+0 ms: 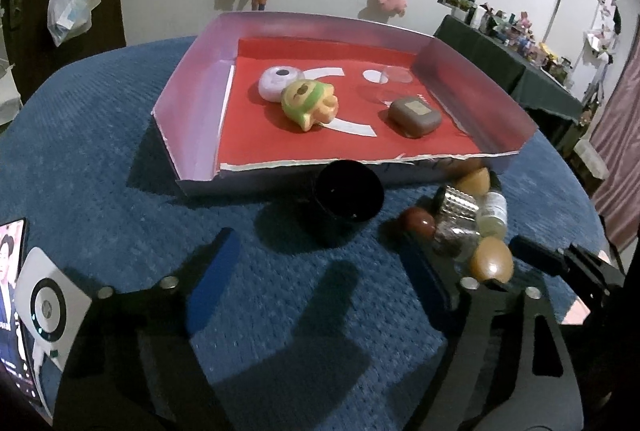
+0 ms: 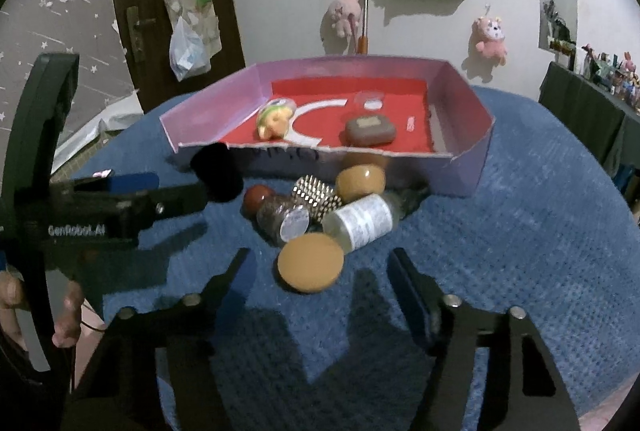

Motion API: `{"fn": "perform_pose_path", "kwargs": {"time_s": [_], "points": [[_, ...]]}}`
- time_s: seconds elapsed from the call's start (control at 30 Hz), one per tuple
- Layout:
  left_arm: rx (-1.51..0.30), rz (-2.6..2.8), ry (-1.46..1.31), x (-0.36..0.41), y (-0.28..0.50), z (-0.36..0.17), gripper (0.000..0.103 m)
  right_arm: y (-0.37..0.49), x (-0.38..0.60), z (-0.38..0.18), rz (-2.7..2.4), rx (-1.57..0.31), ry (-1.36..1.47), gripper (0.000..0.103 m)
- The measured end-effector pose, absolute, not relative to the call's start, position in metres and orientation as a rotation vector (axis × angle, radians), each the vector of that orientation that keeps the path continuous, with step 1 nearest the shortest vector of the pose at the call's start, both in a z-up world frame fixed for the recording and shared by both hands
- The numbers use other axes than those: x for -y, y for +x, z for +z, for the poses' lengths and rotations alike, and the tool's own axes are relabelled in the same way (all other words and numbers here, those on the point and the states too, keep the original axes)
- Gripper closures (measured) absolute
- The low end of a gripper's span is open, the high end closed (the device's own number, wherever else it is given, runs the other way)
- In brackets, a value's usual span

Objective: Organize rigid objects
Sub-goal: 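Grasp the black cup with the left gripper while the right gripper grasps the orange round puff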

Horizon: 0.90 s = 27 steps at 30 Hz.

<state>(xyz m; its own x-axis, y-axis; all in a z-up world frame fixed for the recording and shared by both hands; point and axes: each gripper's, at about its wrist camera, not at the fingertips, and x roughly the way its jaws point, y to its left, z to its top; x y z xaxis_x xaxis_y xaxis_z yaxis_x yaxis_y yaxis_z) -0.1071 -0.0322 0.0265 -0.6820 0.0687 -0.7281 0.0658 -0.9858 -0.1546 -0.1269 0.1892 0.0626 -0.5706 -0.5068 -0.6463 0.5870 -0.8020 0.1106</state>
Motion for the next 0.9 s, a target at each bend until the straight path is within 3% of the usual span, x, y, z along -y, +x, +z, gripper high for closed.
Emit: {"fn": "perform_pose_path", "kwargs": {"time_s": [0.23, 0.3, 0.37, 0.43, 0.57, 0.9], "points": [[0.254, 2.867, -1.26, 0.031, -0.12, 0.021, 0.04, -0.129, -0.18, 0.054, -2.321, -0.182, 0.932, 0.048], [0.249, 2.853, -1.268, 0.029, -0.124, 0.019, 0.054, -0.131, -0.179, 0.052, -2.323, -0.186, 0.936, 0.051], [0.255, 2.838, -1.283, 0.028, -0.129, 0.015, 0.056, -0.132, -0.178, 0.052, -2.333, -0.19, 0.933, 0.056], [0.267, 2.824, -1.283, 0.028, -0.13, 0.014, 0.068, -0.133, -0.177, 0.051, -2.331, -0.193, 0.932, 0.058], [0.268, 2.821, -1.259, 0.028, -0.126, 0.017, 0.068, -0.132, -0.172, 0.051, -2.338, -0.239, 0.919, 0.063], [0.264, 2.816, -1.193, 0.023, -0.114, 0.032, 0.069, -0.129, -0.179, 0.064, -2.327, -0.174, 0.897, 0.063]]}}
